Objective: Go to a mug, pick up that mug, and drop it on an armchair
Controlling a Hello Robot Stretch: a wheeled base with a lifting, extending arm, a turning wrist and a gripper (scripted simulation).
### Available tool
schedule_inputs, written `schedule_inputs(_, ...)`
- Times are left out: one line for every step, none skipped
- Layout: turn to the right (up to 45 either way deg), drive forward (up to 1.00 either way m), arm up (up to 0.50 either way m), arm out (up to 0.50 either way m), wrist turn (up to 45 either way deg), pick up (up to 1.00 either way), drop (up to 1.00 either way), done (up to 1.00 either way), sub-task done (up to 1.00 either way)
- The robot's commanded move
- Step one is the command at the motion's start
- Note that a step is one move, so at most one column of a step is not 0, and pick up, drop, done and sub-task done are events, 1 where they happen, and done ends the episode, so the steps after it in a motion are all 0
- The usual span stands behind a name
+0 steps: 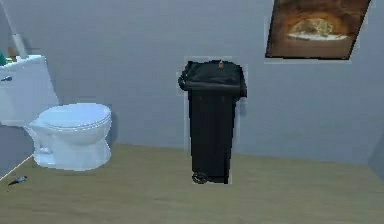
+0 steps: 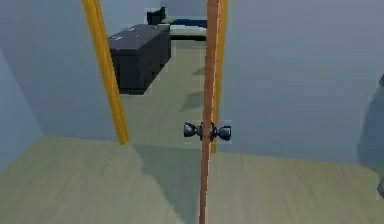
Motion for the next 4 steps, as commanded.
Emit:
schedule_inputs(0.0, 0.5, 0.0, 0.0, 0.0, 0.0, 0.0, 0.0, 0.0)
schedule_inputs(45.0, 0.0, 0.0, 0.0, 0.0, 0.0, 0.0, 0.0, 0.0)
schedule_inputs(24.0, 0.0, 0.0, 0.0, 0.0, 0.0, 0.0, 0.0, 0.0)
schedule_inputs(0.0, 0.65, 0.0, 0.0, 0.0, 0.0, 0.0, 0.0, 0.0)
